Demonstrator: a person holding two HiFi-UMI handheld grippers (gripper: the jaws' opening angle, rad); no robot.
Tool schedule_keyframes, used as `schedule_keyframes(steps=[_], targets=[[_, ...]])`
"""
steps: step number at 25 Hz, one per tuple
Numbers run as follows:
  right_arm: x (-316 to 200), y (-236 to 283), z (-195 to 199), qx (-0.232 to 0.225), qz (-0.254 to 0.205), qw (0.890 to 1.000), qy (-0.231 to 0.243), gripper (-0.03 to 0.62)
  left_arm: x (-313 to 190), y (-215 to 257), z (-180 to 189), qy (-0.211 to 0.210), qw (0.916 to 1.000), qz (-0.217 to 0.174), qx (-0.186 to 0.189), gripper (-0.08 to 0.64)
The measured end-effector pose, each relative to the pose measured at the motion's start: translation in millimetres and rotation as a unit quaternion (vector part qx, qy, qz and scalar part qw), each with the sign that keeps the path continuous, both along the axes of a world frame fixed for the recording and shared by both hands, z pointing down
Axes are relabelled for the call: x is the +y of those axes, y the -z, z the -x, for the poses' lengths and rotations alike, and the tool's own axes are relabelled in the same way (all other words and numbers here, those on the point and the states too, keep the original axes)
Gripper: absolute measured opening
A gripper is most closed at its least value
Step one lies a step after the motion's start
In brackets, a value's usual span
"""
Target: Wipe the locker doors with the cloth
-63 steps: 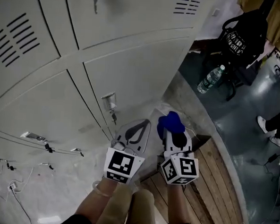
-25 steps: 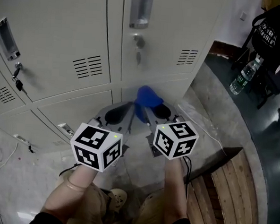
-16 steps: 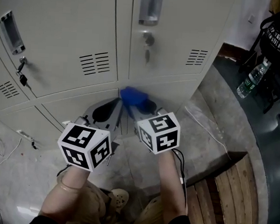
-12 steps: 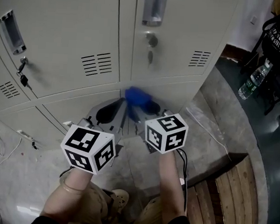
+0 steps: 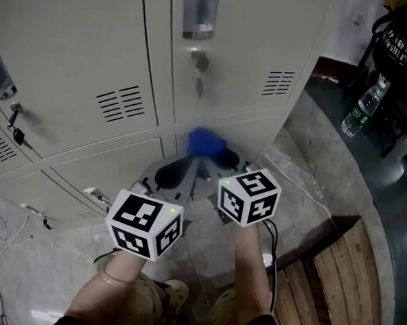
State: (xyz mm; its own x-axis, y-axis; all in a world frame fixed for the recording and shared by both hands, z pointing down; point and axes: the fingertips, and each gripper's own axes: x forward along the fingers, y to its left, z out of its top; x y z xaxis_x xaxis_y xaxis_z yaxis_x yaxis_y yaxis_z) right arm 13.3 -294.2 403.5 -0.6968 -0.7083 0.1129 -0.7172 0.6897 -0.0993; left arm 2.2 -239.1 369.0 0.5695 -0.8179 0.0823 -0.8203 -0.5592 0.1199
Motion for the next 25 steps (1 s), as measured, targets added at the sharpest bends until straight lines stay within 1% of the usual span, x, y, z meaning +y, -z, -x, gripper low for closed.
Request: schedule_keyframes(steps=[5, 12, 16, 18, 21, 23, 25], targets=[[-12, 0, -31, -0.023, 0.004, 0.999, -0.028, 0.087, -7, -4, -16, -0.016, 0.9999, 0.000, -0.001, 0.006], [-30, 1, -78, -0.040, -0.002, 0.995, -0.092, 0.088, -17, -14, -29, -0.027, 0.9996, 0.010, 0.000, 0.006], [-34, 1, -89, -0.036, -0.004, 0.995, -0.090, 0.091, -22, -15, -36, -0.032, 0.9994, 0.011, 0.005, 0.006], [-37, 1, -97, -0.039, -0.002, 0.994, -0.097, 0.092, -25, -15, -41, -0.034, 0.9993, 0.011, 0.008, 0.006], [-46, -3, -121, -0.033, -0.003, 0.989, -0.144, 0.092, -27, -17, -48, -0.044, 0.9989, 0.015, 0.010, 0.006], [-52, -8, -141, -0.024, -0.007, 0.981, -0.190, 0.092, -27, -18, -52, -0.050, 0.9986, 0.015, 0.009, 0.006], [-59, -10, -160, -0.013, -0.017, 0.972, -0.235, 0.092, -28, -18, -54, -0.053, 0.9984, 0.016, 0.012, 0.006]])
